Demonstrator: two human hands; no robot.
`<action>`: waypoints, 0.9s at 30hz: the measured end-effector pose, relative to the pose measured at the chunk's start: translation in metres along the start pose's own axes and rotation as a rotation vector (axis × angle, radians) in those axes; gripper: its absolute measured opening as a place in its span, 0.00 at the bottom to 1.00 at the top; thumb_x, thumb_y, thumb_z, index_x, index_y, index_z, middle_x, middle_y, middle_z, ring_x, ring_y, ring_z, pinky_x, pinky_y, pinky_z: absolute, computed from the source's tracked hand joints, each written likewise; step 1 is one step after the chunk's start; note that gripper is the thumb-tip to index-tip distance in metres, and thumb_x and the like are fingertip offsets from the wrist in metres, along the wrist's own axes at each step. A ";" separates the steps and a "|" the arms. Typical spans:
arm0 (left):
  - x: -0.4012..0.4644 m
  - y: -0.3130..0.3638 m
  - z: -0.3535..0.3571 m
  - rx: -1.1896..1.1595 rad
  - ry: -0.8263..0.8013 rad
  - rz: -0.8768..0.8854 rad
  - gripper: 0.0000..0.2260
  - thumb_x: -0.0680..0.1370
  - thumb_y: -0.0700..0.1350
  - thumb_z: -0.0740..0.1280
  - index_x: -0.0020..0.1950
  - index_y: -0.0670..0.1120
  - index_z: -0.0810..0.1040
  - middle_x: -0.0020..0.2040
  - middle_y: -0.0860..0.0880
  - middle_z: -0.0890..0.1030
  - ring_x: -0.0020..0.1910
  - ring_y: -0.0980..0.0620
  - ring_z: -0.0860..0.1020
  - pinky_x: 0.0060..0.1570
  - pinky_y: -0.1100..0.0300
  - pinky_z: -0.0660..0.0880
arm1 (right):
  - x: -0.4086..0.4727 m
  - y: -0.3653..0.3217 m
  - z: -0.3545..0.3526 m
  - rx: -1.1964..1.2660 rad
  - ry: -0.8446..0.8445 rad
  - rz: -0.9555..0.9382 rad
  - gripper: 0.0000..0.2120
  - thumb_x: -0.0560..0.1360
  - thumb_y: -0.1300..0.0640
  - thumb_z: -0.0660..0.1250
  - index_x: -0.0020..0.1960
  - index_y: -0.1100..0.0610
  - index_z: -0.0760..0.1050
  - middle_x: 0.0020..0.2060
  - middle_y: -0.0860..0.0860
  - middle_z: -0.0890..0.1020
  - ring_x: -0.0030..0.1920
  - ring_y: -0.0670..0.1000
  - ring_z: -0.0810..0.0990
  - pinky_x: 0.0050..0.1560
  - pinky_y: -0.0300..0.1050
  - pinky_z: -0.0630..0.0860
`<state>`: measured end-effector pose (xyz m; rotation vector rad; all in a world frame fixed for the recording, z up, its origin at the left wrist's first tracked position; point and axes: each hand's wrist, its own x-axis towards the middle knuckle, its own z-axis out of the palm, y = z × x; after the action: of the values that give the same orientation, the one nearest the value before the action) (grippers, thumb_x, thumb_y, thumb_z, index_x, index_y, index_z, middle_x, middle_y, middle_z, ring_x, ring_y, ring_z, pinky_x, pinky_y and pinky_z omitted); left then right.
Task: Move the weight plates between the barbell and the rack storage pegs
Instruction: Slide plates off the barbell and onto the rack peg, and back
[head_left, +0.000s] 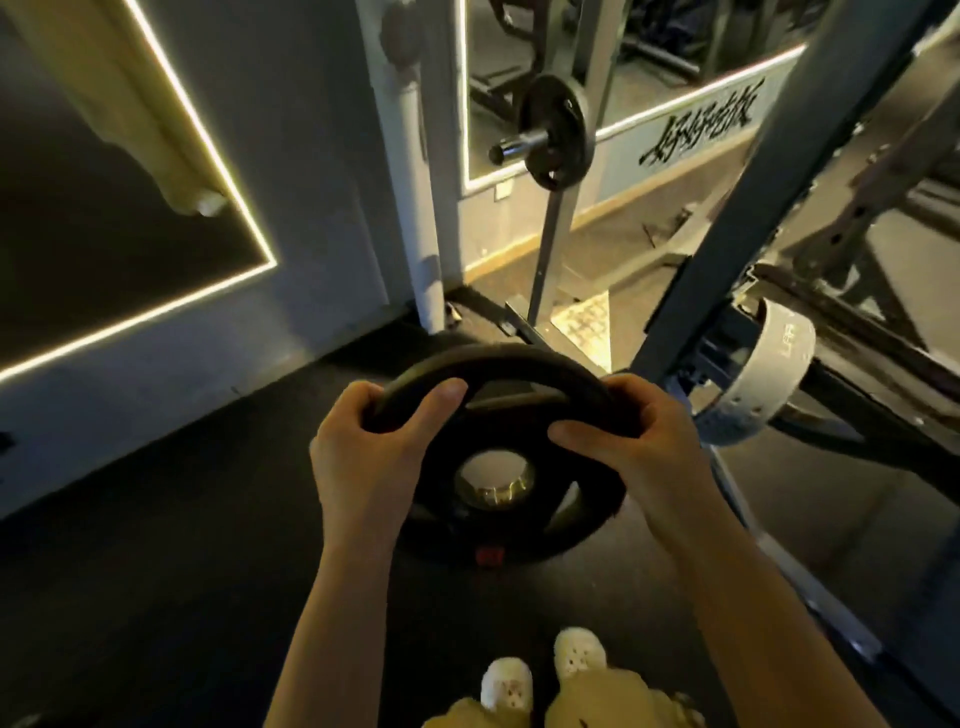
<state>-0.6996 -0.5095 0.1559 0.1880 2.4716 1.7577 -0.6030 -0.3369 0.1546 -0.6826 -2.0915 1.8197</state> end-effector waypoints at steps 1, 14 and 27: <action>0.008 0.014 -0.005 -0.012 0.039 0.044 0.22 0.58 0.68 0.65 0.40 0.53 0.74 0.37 0.53 0.78 0.37 0.58 0.77 0.38 0.65 0.72 | 0.007 -0.016 0.003 0.009 0.000 -0.047 0.20 0.61 0.52 0.78 0.51 0.52 0.77 0.45 0.50 0.83 0.48 0.50 0.82 0.49 0.48 0.80; 0.173 0.106 0.009 -0.137 0.274 0.388 0.19 0.61 0.68 0.66 0.38 0.54 0.73 0.32 0.59 0.78 0.32 0.60 0.77 0.38 0.64 0.73 | 0.171 -0.120 0.020 0.258 0.005 -0.339 0.18 0.59 0.57 0.78 0.46 0.54 0.77 0.41 0.52 0.83 0.46 0.54 0.84 0.46 0.49 0.80; 0.371 0.140 0.031 -0.127 0.341 0.401 0.23 0.60 0.71 0.66 0.38 0.52 0.74 0.36 0.56 0.78 0.35 0.57 0.77 0.39 0.63 0.72 | 0.368 -0.169 0.061 0.277 -0.006 -0.336 0.18 0.56 0.55 0.76 0.44 0.53 0.78 0.39 0.50 0.83 0.43 0.51 0.84 0.41 0.45 0.79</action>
<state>-1.0550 -0.3761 0.2741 0.4327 2.6822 2.2685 -0.9728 -0.2115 0.2770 -0.2383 -1.7776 1.8618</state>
